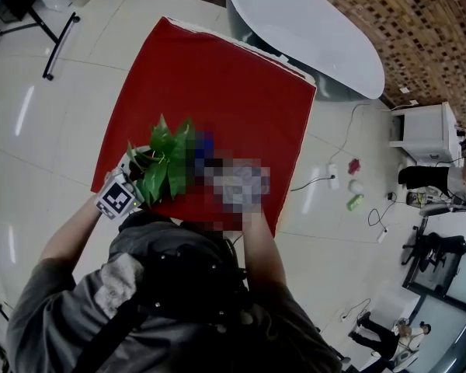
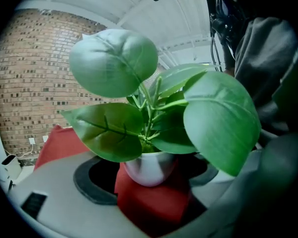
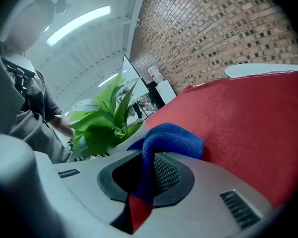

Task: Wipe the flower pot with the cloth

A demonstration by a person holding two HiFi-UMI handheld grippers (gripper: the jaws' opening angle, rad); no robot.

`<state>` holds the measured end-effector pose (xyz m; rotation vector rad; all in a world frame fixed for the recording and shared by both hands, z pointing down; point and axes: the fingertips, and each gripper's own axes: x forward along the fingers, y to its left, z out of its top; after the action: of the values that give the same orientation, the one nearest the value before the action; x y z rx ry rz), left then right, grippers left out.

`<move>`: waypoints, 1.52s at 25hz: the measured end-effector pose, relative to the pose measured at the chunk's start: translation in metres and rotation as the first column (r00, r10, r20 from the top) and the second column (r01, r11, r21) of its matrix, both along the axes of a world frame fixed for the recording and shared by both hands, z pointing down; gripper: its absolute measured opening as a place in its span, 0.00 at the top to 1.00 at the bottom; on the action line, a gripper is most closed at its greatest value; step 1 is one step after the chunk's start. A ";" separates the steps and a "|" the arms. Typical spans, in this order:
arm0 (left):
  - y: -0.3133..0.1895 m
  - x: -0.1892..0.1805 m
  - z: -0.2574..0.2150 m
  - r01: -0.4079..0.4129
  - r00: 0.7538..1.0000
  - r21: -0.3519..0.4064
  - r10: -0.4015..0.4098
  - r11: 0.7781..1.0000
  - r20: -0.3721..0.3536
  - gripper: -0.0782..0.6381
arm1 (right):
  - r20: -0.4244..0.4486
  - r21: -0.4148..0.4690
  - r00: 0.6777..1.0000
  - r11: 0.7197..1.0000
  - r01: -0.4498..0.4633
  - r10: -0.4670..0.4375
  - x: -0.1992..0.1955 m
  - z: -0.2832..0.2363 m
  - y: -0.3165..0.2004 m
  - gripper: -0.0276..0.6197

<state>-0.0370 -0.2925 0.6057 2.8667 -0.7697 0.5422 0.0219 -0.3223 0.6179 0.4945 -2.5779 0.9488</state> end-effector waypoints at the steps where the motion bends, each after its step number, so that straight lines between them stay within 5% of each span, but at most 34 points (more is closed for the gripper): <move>1: -0.001 0.000 0.001 -0.014 1.000 -0.005 0.014 1.000 0.000 0.32 | -0.018 0.002 1.000 1.000 0.001 -0.001 -0.001 0.004 -0.002 0.86; 6: -0.002 -0.001 0.003 -0.082 0.997 -0.010 0.082 0.997 0.009 0.32 | -0.118 0.033 0.993 0.999 -0.003 0.007 -0.002 0.021 -0.001 0.86; 13: -0.001 -0.001 -0.001 -0.068 0.997 0.001 0.068 0.998 0.032 0.31 | -0.144 0.056 0.987 0.996 -0.069 0.076 0.000 0.023 0.001 0.86; 23: 0.016 -0.035 0.015 0.182 0.978 -0.014 -0.180 0.983 0.106 0.28 | -0.154 0.066 0.986 0.996 -0.051 0.061 0.009 0.016 0.020 0.86; 28: 0.053 -0.029 0.017 0.244 0.967 -0.062 -0.237 0.968 0.093 0.28 | -0.133 0.070 0.990 0.997 -0.039 0.048 0.009 0.010 0.041 0.86; 34: 0.045 0.002 -0.002 0.389 0.921 -0.027 -0.388 0.921 0.015 0.28 | -0.106 0.070 0.993 0.997 -0.035 0.043 0.005 0.005 0.050 0.86; 38: 0.024 0.009 -0.011 0.509 0.861 0.005 -0.509 0.861 -0.011 0.28 | -0.096 0.065 0.995 0.998 -0.017 0.024 0.002 0.005 0.050 0.86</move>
<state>-0.0275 -0.2682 0.5943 2.5016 -1.4617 0.4453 0.0242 -0.2728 0.6224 0.5712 -2.5266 0.8303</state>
